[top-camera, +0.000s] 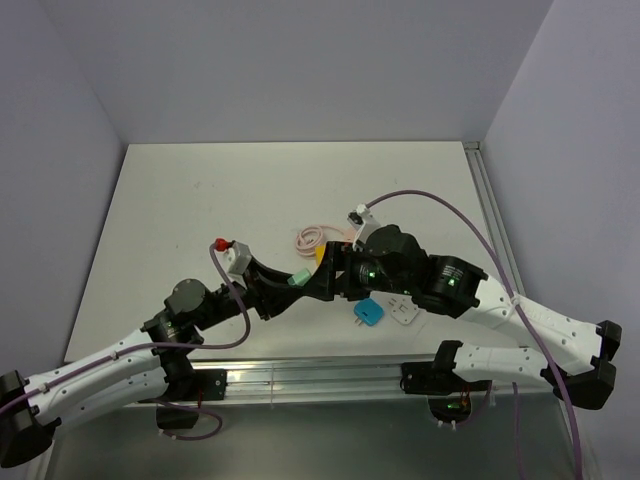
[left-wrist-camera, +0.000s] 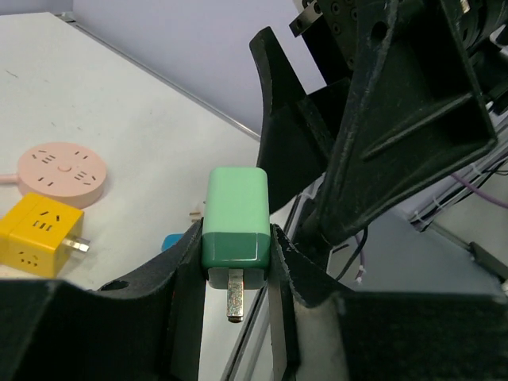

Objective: Insert the plug

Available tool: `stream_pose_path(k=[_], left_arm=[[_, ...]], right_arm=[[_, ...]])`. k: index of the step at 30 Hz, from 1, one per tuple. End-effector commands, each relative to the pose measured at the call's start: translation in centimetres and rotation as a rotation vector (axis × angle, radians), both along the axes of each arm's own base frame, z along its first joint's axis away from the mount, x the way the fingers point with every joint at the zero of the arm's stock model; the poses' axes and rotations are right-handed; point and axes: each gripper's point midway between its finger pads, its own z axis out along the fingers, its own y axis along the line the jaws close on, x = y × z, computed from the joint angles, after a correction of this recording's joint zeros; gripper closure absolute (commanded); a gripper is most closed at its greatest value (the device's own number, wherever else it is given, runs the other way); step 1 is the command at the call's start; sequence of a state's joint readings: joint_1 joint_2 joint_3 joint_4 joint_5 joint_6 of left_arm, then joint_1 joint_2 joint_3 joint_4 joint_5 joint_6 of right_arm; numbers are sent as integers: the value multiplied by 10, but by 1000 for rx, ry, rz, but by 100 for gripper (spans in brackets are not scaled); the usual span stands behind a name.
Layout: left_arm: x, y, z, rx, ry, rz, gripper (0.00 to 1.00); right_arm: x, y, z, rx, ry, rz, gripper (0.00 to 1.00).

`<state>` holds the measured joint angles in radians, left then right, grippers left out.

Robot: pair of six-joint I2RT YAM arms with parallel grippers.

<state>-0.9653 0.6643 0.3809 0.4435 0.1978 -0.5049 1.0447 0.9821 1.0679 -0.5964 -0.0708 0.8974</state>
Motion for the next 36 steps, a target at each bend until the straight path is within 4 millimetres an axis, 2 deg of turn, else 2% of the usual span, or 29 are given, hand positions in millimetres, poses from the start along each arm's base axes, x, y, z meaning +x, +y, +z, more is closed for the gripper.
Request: stream_pose_path(k=[1, 8, 10, 14, 16, 17, 23, 24, 27, 29, 31, 36], left_arm=[[0, 2, 9, 20, -92, 0, 100], [-7, 9, 14, -14, -151, -9, 100], [-12, 11, 15, -23, -167, -27, 99], [-12, 11, 19, -41, -97, -24, 99], [-15, 7, 28, -63, -56, -51, 100], [-24, 5, 37, -90, -16, -100, 100], [-55, 3, 59, -180, 92, -274, 100], [-61, 4, 62, -188, 89, -307, 100], [-69, 7, 67, -211, 106, -344, 100], [-73, 9, 70, -234, 112, -359, 100], [-76, 11, 76, -259, 100, -375, 100], [-80, 13, 79, -282, 104, -394, 100]], right_arm=[[-11, 16, 33, 119, 27, 67, 18], [-1, 14, 29, 123, 54, -16, 21], [0, 15, 33, 143, 47, -18, 22], [2, 13, 39, 100, -116, 76, 22], [5, 7, 38, 73, -183, 82, 22], [6, 4, 40, 63, -242, 108, 22], [-26, 0, 68, 191, -431, 325, 34], [-37, 0, 76, 235, -447, 380, 35], [-57, 3, 80, 275, -444, 498, 37], [-62, 6, 79, 287, -429, 531, 39], [-60, 8, 76, 284, -421, 527, 47], [-57, 10, 71, 281, -421, 518, 52]])
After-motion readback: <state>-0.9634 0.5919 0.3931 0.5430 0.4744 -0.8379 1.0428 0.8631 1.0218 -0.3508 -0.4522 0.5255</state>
